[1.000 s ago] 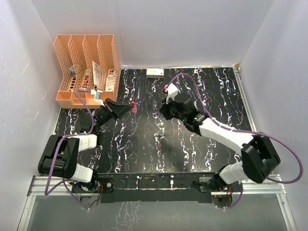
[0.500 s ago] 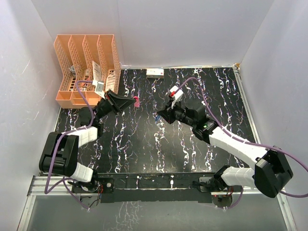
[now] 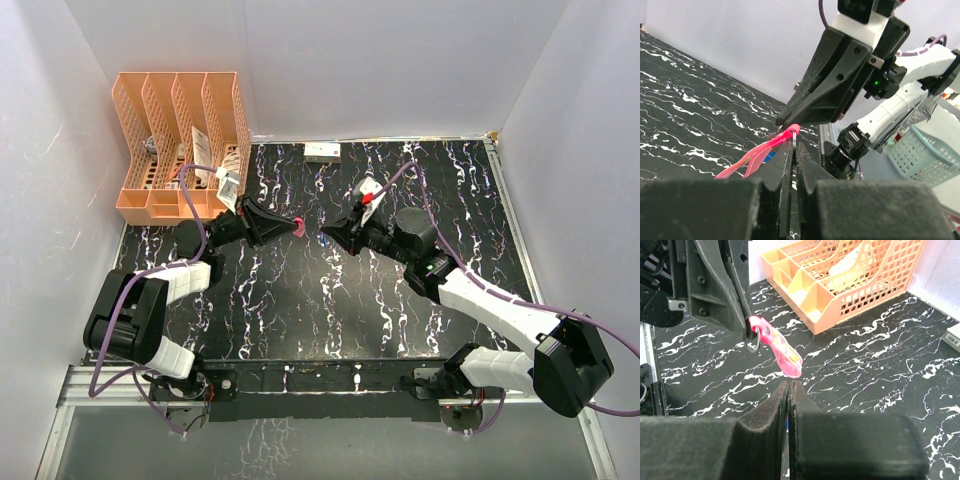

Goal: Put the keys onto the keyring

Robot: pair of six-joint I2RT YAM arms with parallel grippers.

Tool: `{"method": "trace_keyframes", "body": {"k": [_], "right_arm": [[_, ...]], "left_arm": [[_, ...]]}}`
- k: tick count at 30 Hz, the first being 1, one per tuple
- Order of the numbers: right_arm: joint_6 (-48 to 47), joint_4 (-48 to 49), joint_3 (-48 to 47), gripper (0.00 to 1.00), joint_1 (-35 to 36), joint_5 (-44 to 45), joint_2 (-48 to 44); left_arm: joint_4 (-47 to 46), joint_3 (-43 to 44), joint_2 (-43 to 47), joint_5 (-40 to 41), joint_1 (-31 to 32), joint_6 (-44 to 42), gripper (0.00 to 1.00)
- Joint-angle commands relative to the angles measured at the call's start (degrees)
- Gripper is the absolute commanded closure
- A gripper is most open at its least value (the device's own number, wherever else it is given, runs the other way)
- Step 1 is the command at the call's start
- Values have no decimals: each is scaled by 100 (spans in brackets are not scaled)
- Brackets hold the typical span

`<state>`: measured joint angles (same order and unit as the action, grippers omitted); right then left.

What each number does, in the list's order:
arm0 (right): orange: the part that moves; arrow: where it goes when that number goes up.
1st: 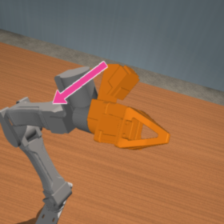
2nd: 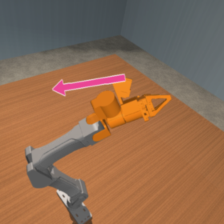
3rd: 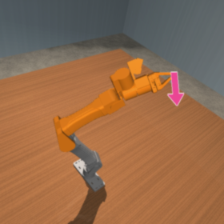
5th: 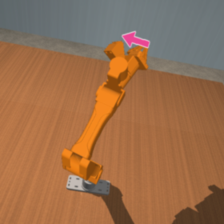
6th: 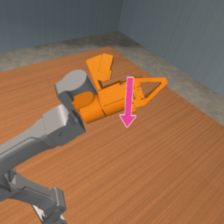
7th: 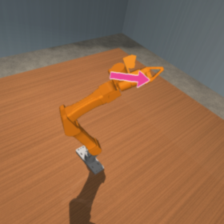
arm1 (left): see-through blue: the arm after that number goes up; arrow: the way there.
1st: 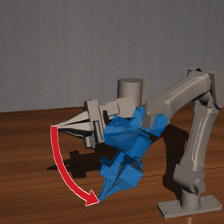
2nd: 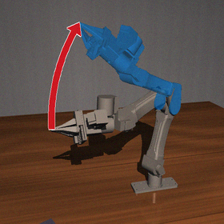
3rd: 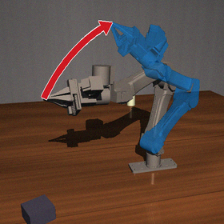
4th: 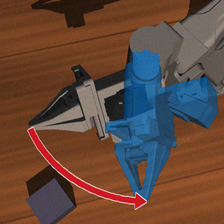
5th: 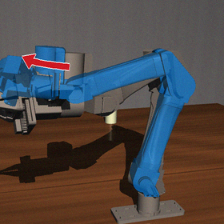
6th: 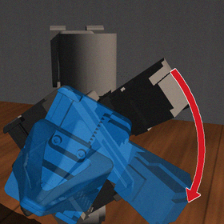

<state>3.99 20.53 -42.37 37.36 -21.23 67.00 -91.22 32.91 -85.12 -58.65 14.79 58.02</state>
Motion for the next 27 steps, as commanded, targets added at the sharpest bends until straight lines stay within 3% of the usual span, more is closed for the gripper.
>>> {"method": "trace_keyframes", "body": {"k": [1,27], "right_arm": [[39,746,47,100,-49,-109,-78],[1127,1505,-88,100,-256,-1068,262]], "left_arm": [[-1117,-1,107,-401,62,-500,100],[-1109,14,-99,-599,384,-1027,100]]}}
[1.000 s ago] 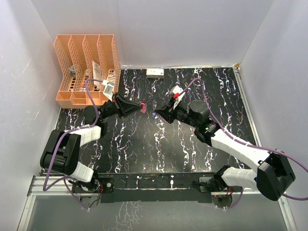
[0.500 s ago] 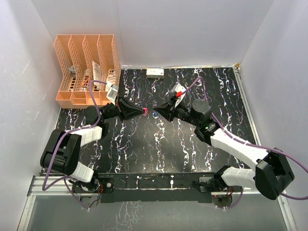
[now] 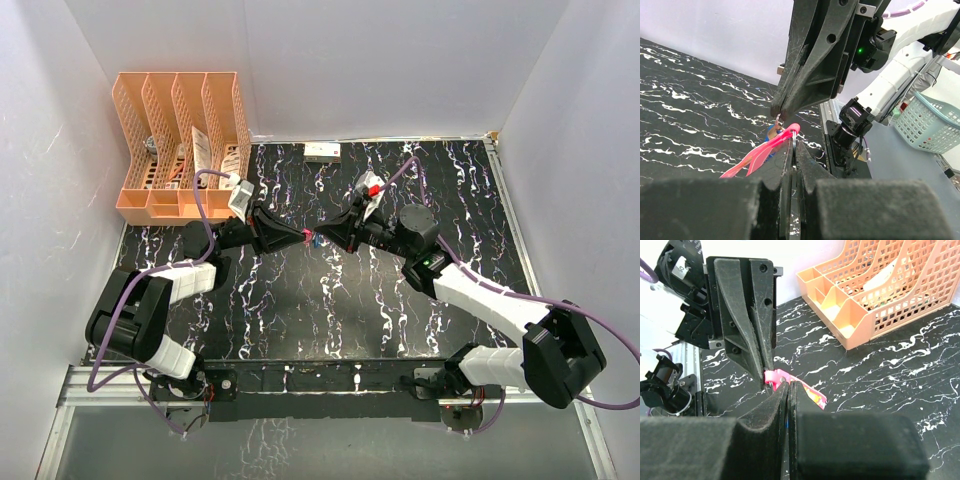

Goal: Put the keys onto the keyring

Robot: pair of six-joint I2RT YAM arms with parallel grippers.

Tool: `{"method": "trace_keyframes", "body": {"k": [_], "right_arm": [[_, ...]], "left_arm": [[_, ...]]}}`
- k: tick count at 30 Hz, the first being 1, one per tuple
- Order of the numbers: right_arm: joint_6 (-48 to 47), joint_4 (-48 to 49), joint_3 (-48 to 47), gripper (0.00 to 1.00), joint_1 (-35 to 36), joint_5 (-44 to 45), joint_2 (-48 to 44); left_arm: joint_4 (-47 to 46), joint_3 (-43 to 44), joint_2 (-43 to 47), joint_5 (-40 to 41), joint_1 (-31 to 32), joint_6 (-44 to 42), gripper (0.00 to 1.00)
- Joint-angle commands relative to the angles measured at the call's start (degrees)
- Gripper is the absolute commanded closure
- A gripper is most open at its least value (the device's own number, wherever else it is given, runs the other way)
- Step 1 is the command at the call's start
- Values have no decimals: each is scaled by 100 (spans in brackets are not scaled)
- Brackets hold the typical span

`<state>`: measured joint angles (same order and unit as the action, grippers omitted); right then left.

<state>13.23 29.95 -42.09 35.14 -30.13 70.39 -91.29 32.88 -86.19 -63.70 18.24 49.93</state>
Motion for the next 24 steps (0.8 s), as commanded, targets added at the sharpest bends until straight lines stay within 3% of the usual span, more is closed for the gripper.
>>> {"method": "trace_keyframes", "body": {"k": [1,24], "right_arm": [[236,573,-116,100,-44,-208,-86],[506,741,-72,100,-207,-466,60]], "left_arm": [[-1103,16,-1,-90,39,-231,100],[-1106,10,175,-110,48,-423,100]]}}
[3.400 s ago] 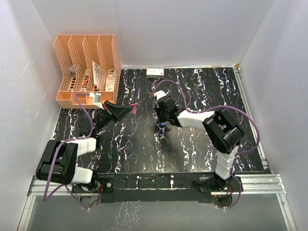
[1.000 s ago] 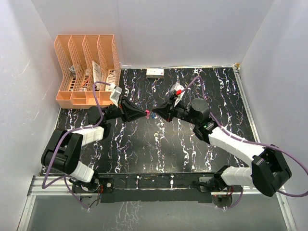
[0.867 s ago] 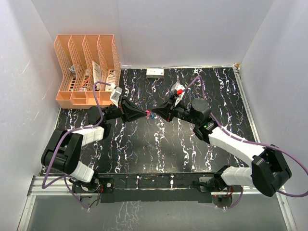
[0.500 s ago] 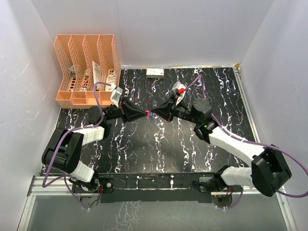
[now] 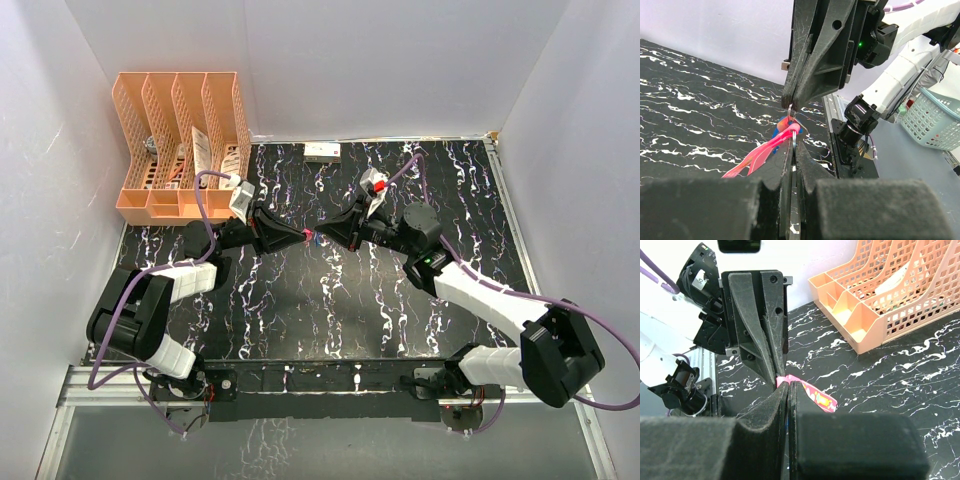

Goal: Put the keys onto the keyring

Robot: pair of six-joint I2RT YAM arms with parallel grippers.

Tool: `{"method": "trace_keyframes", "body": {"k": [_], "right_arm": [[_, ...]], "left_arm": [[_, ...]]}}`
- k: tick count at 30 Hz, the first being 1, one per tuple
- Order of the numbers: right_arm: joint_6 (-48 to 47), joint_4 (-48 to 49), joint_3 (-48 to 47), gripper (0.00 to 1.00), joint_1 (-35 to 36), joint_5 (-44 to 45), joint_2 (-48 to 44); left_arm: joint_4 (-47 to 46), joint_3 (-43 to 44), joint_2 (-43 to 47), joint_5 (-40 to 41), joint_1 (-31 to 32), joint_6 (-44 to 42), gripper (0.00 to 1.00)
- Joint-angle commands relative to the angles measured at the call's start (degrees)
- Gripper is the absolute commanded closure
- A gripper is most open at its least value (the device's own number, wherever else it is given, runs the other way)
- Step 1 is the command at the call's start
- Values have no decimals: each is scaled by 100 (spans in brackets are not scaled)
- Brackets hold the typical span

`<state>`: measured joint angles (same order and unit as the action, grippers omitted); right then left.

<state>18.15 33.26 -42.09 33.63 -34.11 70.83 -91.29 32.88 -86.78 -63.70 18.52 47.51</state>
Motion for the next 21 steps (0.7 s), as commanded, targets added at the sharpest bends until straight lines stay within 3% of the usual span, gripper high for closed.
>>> {"method": "trace_keyframes", "body": {"k": [1,21], "right_arm": [[21,430,-72,100,-67,-104,31],[116,550,-98,100,-93,-431,103]], "left_arm": [[-1110,15,247,-109,24,-180,100],[-1113,240,57,-120,92,-128,100]]}}
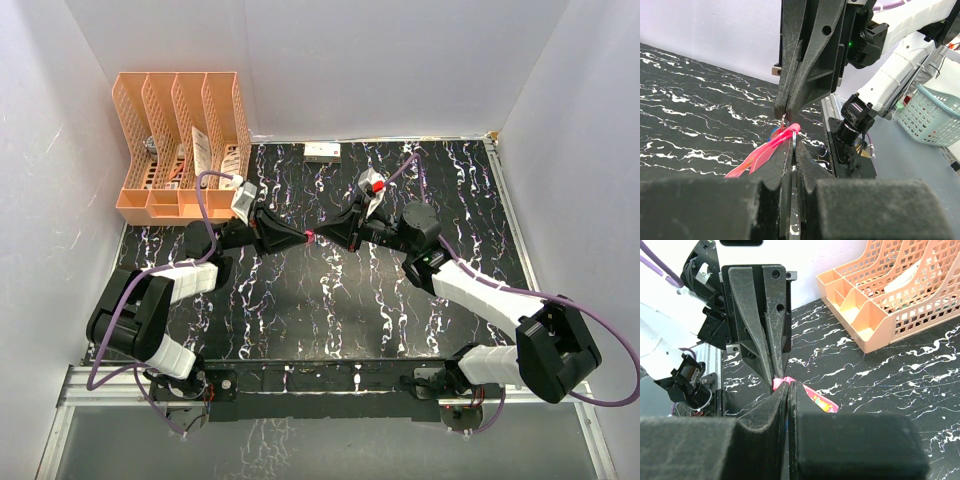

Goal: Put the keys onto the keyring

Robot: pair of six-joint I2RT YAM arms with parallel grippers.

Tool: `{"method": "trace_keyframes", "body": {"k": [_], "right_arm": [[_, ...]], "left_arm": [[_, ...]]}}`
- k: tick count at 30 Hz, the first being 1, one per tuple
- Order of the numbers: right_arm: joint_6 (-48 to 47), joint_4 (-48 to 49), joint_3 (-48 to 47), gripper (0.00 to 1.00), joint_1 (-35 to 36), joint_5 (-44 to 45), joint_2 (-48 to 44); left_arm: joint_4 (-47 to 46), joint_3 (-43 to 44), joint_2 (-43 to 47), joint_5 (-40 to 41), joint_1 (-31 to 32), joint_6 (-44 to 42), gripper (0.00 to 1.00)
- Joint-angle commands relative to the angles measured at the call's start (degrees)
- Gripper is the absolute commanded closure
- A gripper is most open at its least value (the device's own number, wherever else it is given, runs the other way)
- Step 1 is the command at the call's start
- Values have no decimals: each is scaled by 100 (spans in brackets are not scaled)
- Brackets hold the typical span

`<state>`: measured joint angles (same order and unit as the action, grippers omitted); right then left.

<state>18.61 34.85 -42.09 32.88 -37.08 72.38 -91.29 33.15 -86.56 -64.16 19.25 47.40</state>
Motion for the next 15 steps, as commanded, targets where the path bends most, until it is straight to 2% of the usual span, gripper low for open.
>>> {"method": "trace_keyframes", "body": {"k": [1,15], "right_arm": [[79,395,-88,100,-19,-147,-61],[152,400,45,100,-84,-194,-255]], "left_arm": [[-1111,214,30,-64,18,-117,100],[-1111,249,5,40,18,-125,100]]}}
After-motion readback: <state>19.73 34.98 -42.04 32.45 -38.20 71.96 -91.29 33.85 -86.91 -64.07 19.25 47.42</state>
